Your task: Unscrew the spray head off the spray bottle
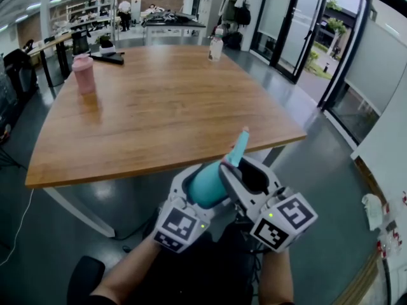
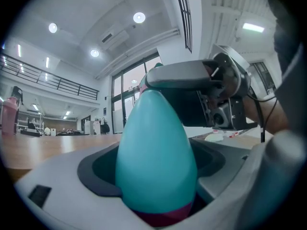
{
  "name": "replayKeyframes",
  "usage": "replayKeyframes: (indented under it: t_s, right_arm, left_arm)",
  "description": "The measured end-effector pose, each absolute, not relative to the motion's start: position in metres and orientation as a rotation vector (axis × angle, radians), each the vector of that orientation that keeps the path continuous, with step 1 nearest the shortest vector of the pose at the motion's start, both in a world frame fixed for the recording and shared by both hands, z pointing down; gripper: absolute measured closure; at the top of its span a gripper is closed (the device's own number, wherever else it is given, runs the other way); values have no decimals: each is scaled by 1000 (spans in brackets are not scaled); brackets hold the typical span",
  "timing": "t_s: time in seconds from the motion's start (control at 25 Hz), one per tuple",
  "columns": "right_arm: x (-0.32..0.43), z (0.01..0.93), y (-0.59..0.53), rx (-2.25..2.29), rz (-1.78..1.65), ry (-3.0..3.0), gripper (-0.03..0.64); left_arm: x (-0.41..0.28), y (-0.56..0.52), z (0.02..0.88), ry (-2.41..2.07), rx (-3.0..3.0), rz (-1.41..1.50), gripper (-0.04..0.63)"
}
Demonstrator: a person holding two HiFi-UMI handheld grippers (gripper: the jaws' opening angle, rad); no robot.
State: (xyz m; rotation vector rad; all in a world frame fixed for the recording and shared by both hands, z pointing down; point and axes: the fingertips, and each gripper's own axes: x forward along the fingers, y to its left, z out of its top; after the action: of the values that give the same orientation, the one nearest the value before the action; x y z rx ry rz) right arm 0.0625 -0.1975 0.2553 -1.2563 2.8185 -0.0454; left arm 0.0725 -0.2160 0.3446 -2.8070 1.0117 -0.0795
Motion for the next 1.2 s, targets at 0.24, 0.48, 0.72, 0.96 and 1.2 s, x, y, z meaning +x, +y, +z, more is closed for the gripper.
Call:
replayKeyframes:
  t_s: [0.24,0.48,0.72,0.96,1.2]
  right_arm:
    - [66,257,-196,-1142,-34,2854,468]
    - [72,253,-183,-873,-52,2891,472]
    - [75,254,-174,-622,-19,2930,472]
    - [78,252,-164,-488,-3,2925,472]
    - [80,252,-161,-507,33,2940,472]
  left_arm:
    - [77,-208,346,864,-2891,-73,164]
    - [86,-192,342,642,-2980,-54,164]
    - [88,-181,342,485,-3029,-36,164]
    - [91,-170,342,383,-3043,-24,164]
    - [91,-167,341,373,-3043,-18,164]
